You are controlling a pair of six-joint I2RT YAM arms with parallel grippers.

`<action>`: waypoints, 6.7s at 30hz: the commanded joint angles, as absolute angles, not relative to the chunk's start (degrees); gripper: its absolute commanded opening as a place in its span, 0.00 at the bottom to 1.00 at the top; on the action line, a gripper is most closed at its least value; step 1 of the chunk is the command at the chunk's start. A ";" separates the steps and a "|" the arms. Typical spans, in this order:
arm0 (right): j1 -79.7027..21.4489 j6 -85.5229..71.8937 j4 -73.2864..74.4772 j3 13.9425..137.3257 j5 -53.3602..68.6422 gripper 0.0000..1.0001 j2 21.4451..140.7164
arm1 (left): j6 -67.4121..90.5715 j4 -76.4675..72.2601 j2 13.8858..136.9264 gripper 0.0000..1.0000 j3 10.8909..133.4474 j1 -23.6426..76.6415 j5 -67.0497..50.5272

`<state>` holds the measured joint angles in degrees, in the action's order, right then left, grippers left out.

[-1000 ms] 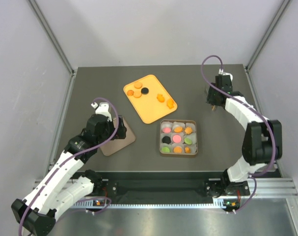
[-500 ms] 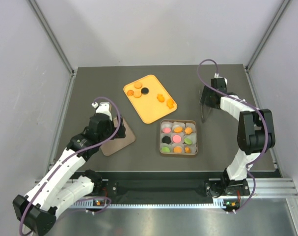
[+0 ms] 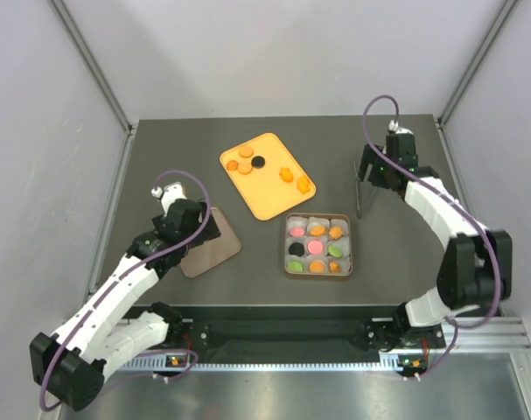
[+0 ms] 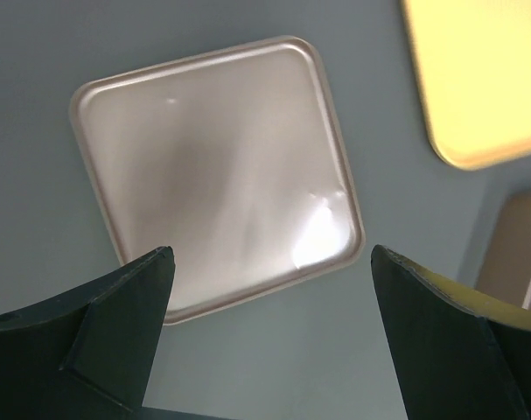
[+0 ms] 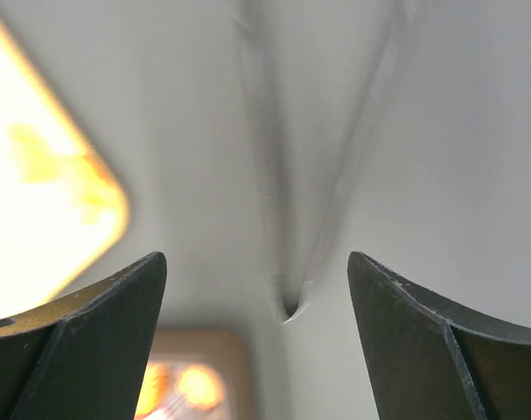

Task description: Pack the cookies

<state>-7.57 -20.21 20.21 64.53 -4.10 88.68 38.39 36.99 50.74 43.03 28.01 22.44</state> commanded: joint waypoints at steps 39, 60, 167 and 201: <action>-29.97 -18.72 16.08 59.15 6.32 0.83 68.29 | 49.59 24.68 61.62 0.00 31.98 2.72 17.41; -33.04 -23.73 6.59 68.20 28.92 0.84 83.75 | 35.95 33.31 49.31 0.00 42.62 3.51 -7.55; -20.57 -39.82 25.05 80.94 37.54 0.51 83.68 | -60.24 -51.18 80.86 0.00 45.08 73.04 50.44; -8.08 -28.65 17.58 49.06 16.00 0.98 51.86 | 69.95 -44.11 81.47 0.00 42.98 40.52 -27.51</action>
<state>-7.75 -29.32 22.31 50.98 16.29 54.68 58.98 -28.47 79.68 44.14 40.53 -20.60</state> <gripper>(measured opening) 0.980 0.192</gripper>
